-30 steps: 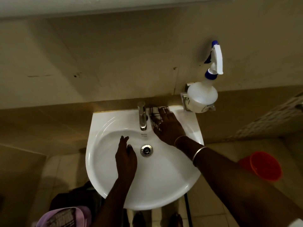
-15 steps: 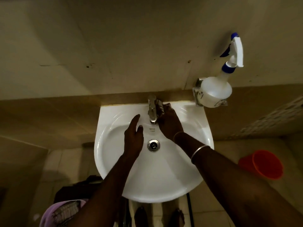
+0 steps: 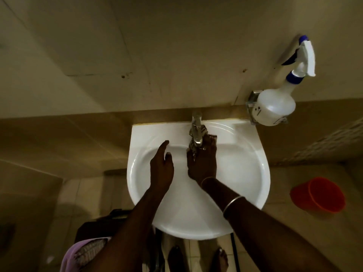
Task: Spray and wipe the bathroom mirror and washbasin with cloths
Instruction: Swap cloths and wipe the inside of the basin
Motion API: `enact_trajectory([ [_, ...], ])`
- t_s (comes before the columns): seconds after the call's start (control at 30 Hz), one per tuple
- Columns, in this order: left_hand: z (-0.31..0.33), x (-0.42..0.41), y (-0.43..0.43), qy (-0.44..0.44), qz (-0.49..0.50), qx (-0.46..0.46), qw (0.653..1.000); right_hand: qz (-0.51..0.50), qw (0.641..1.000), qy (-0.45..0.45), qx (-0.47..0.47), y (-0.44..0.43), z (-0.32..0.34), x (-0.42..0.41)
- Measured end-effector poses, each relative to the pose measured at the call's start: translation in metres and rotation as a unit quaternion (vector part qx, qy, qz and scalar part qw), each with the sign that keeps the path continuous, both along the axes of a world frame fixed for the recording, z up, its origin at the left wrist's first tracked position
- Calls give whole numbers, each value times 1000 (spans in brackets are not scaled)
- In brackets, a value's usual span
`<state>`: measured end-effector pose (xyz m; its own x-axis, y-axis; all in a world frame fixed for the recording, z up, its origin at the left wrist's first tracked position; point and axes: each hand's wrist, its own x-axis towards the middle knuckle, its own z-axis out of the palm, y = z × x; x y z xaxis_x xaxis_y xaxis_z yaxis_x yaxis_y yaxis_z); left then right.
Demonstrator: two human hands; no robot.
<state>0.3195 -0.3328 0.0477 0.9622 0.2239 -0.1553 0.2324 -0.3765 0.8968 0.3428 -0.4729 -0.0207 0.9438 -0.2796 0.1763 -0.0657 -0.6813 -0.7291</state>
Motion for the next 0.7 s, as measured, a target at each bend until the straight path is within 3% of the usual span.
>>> enact_trajectory([
  [0.17,-3,3,21,-12,19,-6,1000,-59,996,26,59,44,-4,-14],
  [0.23,-5,3,29,-19,22,5,1000,-6,999,10,-33,55,-10,-16],
  [0.3,-8,2,37,-25,21,11,999,98,981,-31,-165,70,-20,-9],
  [0.33,-10,2,39,-26,14,15,999,121,975,-30,-186,76,-19,-3],
  [0.57,-11,7,50,-19,0,25,1000,74,957,46,-278,86,5,55],
  [0.63,-10,8,48,-19,0,17,1000,52,959,96,-263,95,10,64],
  [0.7,-8,8,47,-26,-3,10,1000,3,969,91,-229,100,14,64],
])
